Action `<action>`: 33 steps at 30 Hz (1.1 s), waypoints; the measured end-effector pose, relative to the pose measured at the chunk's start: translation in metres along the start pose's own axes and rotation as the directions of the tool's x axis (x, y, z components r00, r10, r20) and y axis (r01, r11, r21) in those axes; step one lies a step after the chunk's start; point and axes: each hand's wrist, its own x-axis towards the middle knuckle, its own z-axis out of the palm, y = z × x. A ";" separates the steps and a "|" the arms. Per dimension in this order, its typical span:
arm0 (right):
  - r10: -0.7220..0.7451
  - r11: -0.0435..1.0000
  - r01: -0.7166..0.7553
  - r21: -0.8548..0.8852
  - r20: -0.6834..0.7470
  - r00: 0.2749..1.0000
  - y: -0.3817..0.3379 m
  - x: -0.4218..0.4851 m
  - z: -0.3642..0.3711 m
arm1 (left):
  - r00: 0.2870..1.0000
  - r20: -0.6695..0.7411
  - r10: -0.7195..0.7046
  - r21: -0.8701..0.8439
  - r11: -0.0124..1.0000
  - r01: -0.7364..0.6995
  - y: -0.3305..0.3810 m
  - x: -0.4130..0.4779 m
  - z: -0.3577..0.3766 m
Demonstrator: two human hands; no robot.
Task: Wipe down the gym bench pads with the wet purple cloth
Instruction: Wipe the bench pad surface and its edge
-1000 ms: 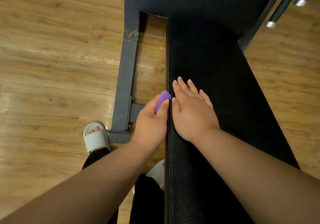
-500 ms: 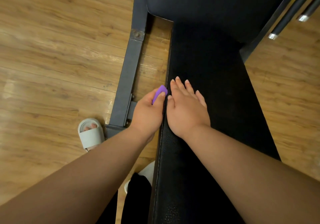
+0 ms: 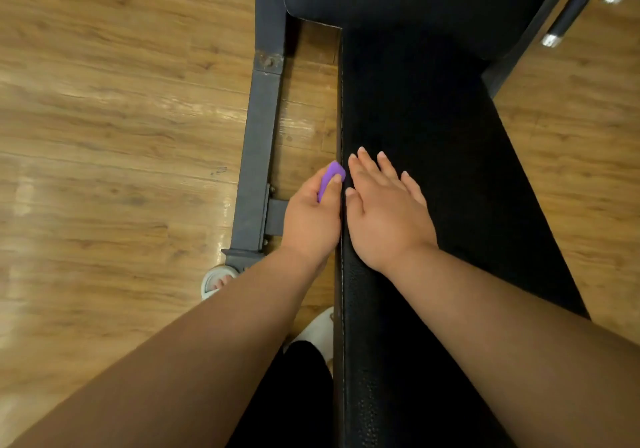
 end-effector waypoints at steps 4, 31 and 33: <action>0.008 1.000 -0.008 -0.018 0.004 1.000 -0.002 -0.001 -0.001 | 0.987 0.007 -0.161 -0.101 0.982 0.161 0.008 0.029 0.004; 0.007 1.000 -0.007 -0.020 -0.013 1.000 -0.002 0.004 0.003 | 0.891 0.176 -0.419 -0.495 0.744 0.448 -0.003 0.030 0.004; 0.004 1.000 -0.004 -0.021 -0.016 1.000 -0.001 0.004 0.003 | 0.879 0.202 -0.432 -0.510 0.719 0.471 -0.013 0.021 0.001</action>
